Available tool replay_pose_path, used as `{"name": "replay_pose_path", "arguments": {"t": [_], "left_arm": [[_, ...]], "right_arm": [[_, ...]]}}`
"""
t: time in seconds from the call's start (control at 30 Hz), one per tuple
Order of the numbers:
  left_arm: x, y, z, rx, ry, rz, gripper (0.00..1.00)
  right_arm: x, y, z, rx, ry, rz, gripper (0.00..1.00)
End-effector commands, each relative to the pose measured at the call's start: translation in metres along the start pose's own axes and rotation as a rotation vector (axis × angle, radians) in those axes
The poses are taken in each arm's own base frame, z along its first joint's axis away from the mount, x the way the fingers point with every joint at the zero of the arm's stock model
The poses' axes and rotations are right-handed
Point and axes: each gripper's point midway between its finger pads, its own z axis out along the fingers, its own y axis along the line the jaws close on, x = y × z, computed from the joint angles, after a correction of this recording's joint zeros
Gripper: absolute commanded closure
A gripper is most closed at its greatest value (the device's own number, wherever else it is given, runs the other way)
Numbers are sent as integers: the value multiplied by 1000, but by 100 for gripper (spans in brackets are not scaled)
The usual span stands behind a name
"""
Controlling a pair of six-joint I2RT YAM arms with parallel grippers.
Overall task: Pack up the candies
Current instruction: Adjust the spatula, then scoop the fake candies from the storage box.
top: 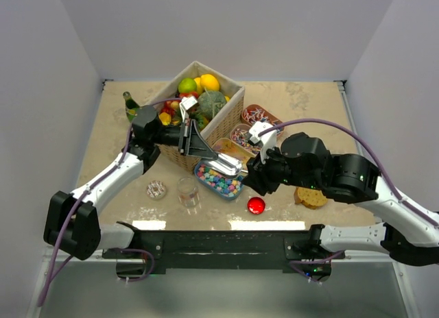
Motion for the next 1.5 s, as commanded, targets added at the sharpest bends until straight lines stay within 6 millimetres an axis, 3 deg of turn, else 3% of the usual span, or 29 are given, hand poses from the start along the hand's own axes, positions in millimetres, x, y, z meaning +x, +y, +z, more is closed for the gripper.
{"name": "replay_pose_path", "arguments": {"t": [0.0, 0.27, 0.67, 0.73, 0.83, 0.93, 0.97, 1.07, 1.17, 1.2, 1.23, 1.27, 1.47], "left_arm": [[-17, -8, 0, 2, -60, -33, 100], [-7, -1, -2, -13, -77, -91, 100], [-1, 9, -3, -33, -91, -89, 100], [-1, 10, -3, -36, -90, -83, 100], [-1, 12, -3, -44, -86, -66, 100], [-12, 21, -10, -96, -114, -42, 51], [-17, 27, -15, -126, -129, 7, 28], [-42, 42, -45, -267, -225, -8, 5], [-65, 60, -85, -475, -324, 77, 0], [-61, 66, -91, -528, -323, 44, 0], [-70, 61, -97, -571, -337, 81, 0], [-74, 70, -105, -650, -351, 111, 0], [-72, 78, -120, -766, -365, 116, 0]], "right_arm": [[-8, 0, 1, 11, -50, 24, 60], [-19, -13, 19, 98, -104, 42, 78], [-29, -7, 35, 82, -130, 49, 81], [-29, -5, 39, 74, -126, 46, 98], [-26, -5, 45, 79, -105, 42, 100], [-16, -13, 52, 115, -45, 32, 100], [-12, -21, 54, 139, -23, 38, 100], [6, -45, 63, 213, 62, 67, 100], [27, -66, 68, 257, 128, 114, 100], [28, -70, 67, 269, 132, 123, 100], [32, -73, 67, 283, 147, 125, 100], [33, -78, 67, 301, 154, 132, 100], [61, -94, 79, 352, 284, 135, 100]]}}
